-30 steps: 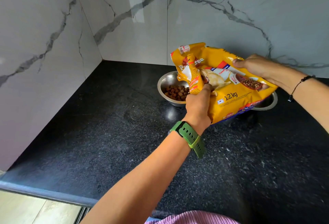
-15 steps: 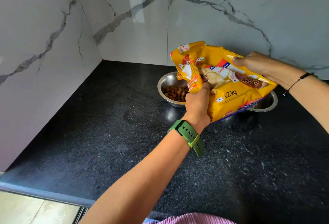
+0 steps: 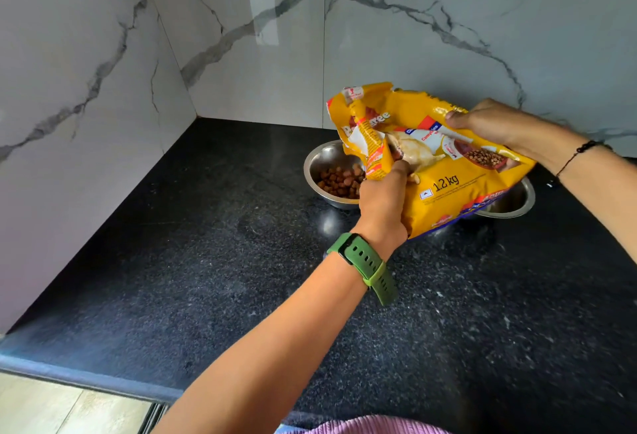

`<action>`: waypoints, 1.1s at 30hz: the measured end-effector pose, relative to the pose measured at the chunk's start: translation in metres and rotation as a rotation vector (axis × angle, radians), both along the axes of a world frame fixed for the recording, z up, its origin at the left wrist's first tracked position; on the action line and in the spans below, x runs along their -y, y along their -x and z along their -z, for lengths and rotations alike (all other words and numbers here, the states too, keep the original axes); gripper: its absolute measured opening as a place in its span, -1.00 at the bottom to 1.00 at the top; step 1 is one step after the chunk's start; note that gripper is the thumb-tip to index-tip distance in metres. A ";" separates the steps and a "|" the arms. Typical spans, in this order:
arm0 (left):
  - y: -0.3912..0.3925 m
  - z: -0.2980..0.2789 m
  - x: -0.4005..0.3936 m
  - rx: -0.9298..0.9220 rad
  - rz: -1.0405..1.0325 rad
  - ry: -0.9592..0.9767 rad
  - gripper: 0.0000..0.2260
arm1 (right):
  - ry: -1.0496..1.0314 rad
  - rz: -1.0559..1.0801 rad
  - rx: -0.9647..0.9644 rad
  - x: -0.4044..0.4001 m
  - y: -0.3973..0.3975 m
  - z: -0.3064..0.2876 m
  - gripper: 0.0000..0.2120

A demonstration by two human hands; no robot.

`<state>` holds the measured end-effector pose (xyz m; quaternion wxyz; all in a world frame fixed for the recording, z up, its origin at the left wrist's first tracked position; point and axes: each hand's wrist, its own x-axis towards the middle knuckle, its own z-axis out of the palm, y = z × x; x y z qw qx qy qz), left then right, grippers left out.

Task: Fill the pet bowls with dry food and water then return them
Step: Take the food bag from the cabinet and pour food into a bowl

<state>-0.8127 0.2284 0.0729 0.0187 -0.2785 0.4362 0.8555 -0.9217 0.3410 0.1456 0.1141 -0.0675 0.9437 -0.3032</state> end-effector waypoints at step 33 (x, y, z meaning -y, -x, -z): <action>-0.001 -0.005 0.003 -0.001 -0.044 0.022 -0.82 | 0.033 0.011 -0.103 0.002 -0.004 -0.001 -0.63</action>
